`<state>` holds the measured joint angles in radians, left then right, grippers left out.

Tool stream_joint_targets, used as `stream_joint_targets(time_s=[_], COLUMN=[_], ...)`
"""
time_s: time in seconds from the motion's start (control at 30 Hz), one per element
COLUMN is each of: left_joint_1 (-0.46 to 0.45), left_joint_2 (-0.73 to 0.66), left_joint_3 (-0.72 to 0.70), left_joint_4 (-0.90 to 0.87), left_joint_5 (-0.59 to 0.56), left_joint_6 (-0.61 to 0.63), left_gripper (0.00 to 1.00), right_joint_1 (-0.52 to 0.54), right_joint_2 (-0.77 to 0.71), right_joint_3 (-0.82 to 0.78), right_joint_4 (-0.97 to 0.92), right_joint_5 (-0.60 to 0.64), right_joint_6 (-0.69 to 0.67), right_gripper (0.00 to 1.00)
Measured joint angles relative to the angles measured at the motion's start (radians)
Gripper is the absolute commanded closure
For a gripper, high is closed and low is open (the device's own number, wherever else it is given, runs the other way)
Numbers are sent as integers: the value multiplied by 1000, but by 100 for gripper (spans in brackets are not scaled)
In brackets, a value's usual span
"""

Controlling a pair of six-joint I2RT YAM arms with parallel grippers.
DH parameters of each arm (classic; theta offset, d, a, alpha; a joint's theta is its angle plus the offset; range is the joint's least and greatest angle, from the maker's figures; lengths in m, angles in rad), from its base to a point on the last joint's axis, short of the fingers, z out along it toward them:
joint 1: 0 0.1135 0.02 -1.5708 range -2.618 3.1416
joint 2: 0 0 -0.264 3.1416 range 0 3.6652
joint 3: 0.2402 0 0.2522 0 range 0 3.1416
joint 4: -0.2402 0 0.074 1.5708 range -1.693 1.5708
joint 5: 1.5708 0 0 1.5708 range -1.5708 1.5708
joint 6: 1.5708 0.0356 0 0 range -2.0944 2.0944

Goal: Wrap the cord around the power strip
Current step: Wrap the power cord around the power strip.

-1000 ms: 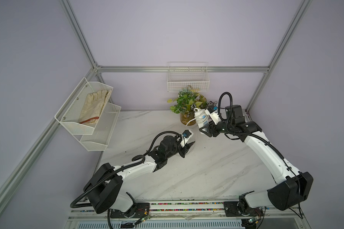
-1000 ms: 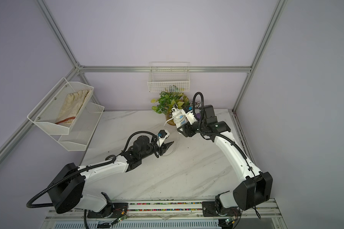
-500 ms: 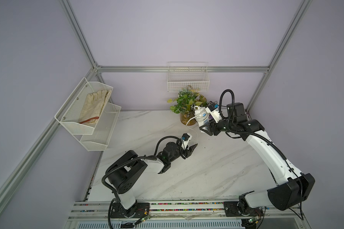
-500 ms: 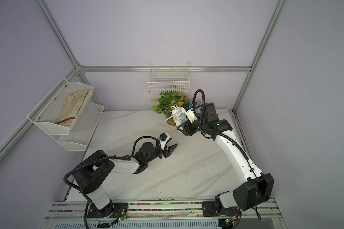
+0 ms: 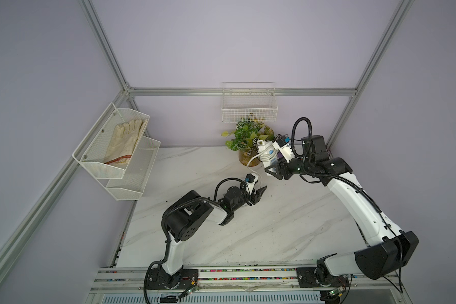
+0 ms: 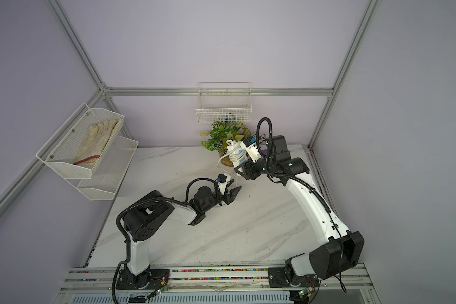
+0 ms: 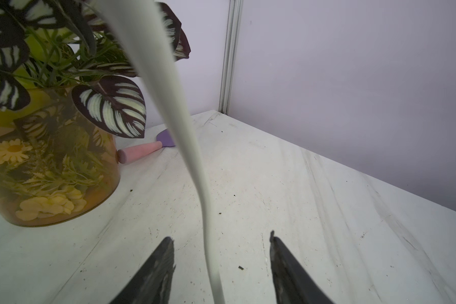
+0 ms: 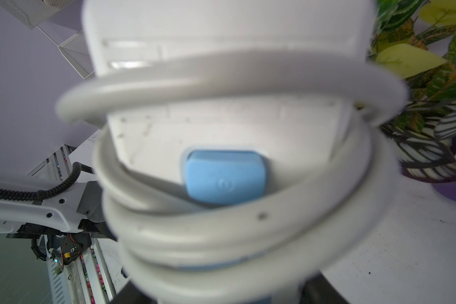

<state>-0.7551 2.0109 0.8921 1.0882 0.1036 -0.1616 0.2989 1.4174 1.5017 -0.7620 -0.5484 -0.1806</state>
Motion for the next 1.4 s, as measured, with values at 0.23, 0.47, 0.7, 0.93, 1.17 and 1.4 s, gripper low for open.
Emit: stream_joint_targets(time_s=[0.23,0.47,0.7,0.93,1.17,1.4], left_joint_1=[0,2,44,98,89,57], left_joint_2=[78,57,-114,-238,-372,-536], left_joint_3=[59,35,-29,-63,-146,-207], left_joint_4=[-10,-45,-253,-436,-578,-675], left_joint_5=[-16,10,50,68,78,56], left_joint_6=[-25,-16,28,87,125,159], left_gripper=[83,100,100,100,100,100], right_joint_1=[0,-1,-7,-16,-39,-97], right_joint_2=[0,-2,-3,-8,-8,-8], right_joint_3=[9,51,86,99,76,38], right_joint_4=[-2,-2,7,36,92,176], right_joint_5=[-20,-50,-122,-88,126,314], right_joint_6=[0,-1,0,20,29,63], right_gripper=[100,100,100,100,100,100])
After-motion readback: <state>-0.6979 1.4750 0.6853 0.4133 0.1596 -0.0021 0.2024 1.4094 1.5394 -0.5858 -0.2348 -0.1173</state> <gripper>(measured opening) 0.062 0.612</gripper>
